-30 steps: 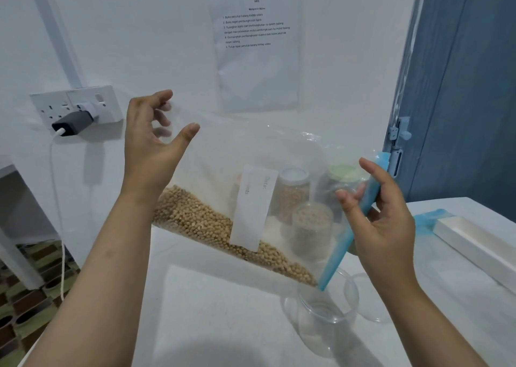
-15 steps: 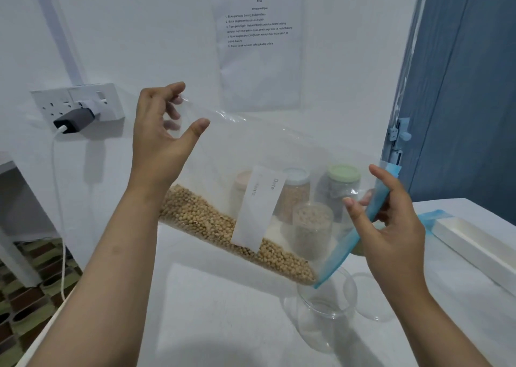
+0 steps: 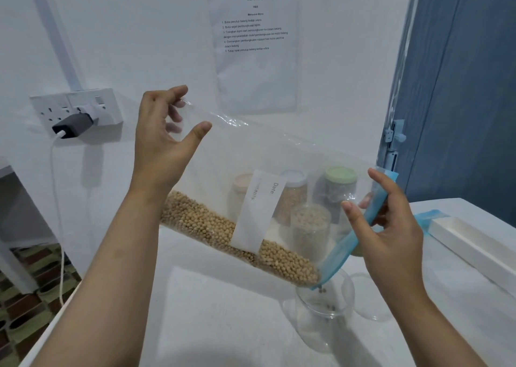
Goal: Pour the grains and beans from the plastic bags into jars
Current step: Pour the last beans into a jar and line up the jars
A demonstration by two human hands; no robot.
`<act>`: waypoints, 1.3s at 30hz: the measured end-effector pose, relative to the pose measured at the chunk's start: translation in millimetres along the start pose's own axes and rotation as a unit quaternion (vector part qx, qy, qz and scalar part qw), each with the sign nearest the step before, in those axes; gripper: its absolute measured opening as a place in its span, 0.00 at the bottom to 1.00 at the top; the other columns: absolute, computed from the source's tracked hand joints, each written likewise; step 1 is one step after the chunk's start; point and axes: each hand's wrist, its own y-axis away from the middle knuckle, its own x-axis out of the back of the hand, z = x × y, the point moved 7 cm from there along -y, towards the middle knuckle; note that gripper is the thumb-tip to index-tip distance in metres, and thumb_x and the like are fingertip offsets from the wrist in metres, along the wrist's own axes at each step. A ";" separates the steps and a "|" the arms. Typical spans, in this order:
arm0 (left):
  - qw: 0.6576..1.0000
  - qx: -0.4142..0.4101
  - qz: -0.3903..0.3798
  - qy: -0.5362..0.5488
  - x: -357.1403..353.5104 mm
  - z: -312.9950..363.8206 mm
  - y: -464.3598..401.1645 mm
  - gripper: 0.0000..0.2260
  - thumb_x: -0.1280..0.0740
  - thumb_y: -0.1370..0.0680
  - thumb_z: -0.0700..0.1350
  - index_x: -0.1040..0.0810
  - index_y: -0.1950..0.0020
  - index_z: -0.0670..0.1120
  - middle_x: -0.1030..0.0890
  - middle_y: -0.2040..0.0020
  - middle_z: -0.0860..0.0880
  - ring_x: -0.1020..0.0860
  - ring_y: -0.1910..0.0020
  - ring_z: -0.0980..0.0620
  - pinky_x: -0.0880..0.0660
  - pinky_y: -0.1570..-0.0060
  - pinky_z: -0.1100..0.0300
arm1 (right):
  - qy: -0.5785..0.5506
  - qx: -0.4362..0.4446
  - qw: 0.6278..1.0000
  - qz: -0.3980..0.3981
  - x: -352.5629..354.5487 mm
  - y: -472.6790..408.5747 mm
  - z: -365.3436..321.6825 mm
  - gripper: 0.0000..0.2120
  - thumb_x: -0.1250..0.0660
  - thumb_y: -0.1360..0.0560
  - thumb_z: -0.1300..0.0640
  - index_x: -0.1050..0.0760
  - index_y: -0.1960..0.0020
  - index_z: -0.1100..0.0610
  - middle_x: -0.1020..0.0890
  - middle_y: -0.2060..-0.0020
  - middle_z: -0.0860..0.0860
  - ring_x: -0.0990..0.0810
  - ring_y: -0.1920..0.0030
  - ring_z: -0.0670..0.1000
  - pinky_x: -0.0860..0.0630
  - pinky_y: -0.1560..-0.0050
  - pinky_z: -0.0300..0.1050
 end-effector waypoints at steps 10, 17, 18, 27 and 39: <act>1.000 0.002 -0.002 0.002 -0.9 -0.8 -0.3 0.23 0.26 0.25 0.47 0.28 0.31 0.48 0.31 0.45 0.58 0.28 0.49 0.56 0.24 0.48 0.59 | -0.005 -0.003 1.000 -0.002 1.6 1.1 -3.3 0.22 0.29 0.25 0.50 0.31 0.35 0.36 0.22 0.58 0.43 0.21 0.55 0.45 0.25 0.55 0.30; 1.000 0.007 0.003 0.003 -0.7 -2.7 -0.3 0.23 0.26 0.25 0.46 0.27 0.31 0.47 0.31 0.45 0.58 0.28 0.50 0.56 0.24 0.48 0.58 | -0.019 -0.009 1.000 -0.008 1.3 0.5 -4.4 0.22 0.29 0.25 0.51 0.30 0.35 0.36 0.22 0.58 0.42 0.21 0.56 0.43 0.26 0.54 0.29; 1.000 0.007 0.003 0.002 -0.6 -2.7 -0.4 0.23 0.26 0.25 0.47 0.27 0.31 0.48 0.31 0.45 0.58 0.28 0.50 0.56 0.24 0.48 0.58 | -0.019 -0.010 1.000 -0.009 1.0 0.3 -4.1 0.22 0.29 0.25 0.51 0.30 0.35 0.35 0.22 0.57 0.42 0.21 0.55 0.43 0.26 0.54 0.30; 1.000 0.001 -0.003 0.006 -3.9 0.1 -0.6 0.23 0.26 0.25 0.47 0.27 0.32 0.50 0.31 0.45 0.58 0.28 0.50 0.56 0.24 0.49 0.58 | -0.006 -0.016 1.000 -0.012 2.1 -0.7 1.6 0.24 0.29 0.24 0.54 0.32 0.34 0.36 0.21 0.57 0.46 0.21 0.56 0.42 0.26 0.56 0.28; 1.000 -0.003 -0.009 0.002 -6.9 3.1 -2.1 0.23 0.26 0.25 0.47 0.27 0.31 0.48 0.31 0.44 0.58 0.27 0.49 0.57 0.23 0.47 0.56 | 0.000 -0.024 1.000 -0.016 6.3 -0.2 5.2 0.25 0.28 0.25 0.53 0.32 0.34 0.36 0.21 0.58 0.46 0.22 0.57 0.45 0.25 0.57 0.29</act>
